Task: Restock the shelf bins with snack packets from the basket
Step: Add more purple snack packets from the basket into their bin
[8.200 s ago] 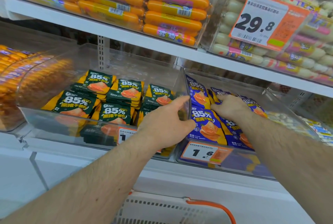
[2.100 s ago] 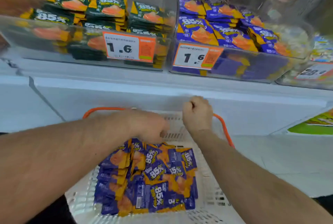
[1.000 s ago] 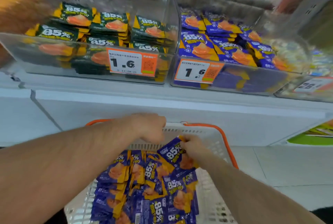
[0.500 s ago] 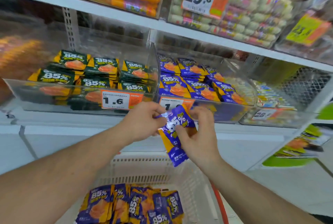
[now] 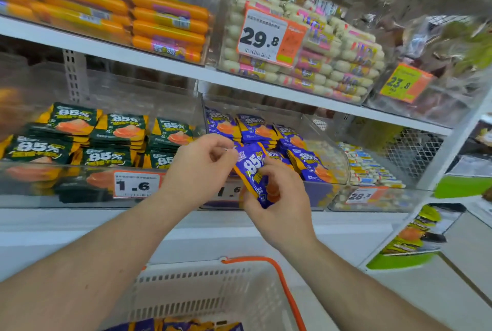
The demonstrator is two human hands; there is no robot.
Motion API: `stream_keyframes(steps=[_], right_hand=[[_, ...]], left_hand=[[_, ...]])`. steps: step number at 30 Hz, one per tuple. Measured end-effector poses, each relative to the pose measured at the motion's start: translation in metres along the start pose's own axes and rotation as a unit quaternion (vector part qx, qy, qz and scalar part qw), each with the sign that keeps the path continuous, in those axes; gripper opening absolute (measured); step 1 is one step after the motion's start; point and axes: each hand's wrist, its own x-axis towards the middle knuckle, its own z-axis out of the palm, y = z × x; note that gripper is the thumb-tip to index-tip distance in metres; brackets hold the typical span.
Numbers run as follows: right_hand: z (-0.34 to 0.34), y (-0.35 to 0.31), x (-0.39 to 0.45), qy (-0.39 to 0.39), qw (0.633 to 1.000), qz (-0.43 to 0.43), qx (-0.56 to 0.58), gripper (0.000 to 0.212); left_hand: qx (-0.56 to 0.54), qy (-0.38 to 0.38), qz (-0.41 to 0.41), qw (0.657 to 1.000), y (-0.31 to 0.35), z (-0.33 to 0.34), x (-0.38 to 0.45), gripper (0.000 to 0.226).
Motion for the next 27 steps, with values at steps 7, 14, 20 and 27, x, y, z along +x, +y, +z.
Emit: stream_keyframes(steps=[7, 14, 20, 27], right_hand=[[-0.002, 0.052, 0.087, 0.015, 0.990, 0.102, -0.096, 0.038], [0.008, 0.113, 0.169, -0.038, 0.953, 0.200, -0.225, 0.053], [0.028, 0.139, 0.200, -0.117, 0.913, 0.238, -0.310, 0.055], [0.045, 0.149, 0.205, -0.169, 0.894, 0.254, -0.328, 0.049]], left_hand=[[0.239, 0.040, 0.114, 0.963, -0.012, 0.007, 0.026, 0.058], [0.258, 0.007, 0.111, 0.960, -0.025, 0.021, 0.046, 0.057], [0.279, 0.013, 0.134, 0.951, -0.038, 0.030, 0.052, 0.053], [0.263, 0.028, 0.145, 0.953, -0.043, 0.032, 0.053, 0.045]])
